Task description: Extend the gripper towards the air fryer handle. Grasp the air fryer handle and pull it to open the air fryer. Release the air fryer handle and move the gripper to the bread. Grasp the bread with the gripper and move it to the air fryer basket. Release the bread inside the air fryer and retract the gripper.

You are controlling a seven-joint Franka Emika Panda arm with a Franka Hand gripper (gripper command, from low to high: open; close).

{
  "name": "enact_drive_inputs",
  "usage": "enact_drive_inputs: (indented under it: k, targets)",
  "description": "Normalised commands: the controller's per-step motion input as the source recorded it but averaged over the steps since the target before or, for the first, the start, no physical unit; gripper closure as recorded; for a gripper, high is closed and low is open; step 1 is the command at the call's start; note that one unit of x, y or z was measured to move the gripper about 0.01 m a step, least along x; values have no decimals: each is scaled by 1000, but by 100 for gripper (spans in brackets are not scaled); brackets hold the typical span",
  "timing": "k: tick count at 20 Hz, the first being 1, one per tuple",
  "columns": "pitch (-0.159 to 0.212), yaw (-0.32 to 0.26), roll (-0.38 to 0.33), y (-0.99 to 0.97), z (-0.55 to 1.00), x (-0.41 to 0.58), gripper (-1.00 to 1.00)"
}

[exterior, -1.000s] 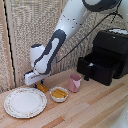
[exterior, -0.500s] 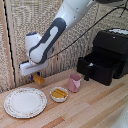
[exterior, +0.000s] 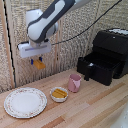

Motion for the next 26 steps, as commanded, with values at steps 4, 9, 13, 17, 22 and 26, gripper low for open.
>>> enact_drive_inputs:
  k: [4,9,13,17,22,26]
  targets:
    - [67,-309,27,-329,591,-4,100]
    - [9,-250,3,-498,455,0,100]
    - [0,-197,0,-645,363,0,100]
    - [-27,-158,0,-754,287,0,100]
    - [-65,-143,2,-792,205,0,100]
    - [-60,-115,3,-871,191,0,100]
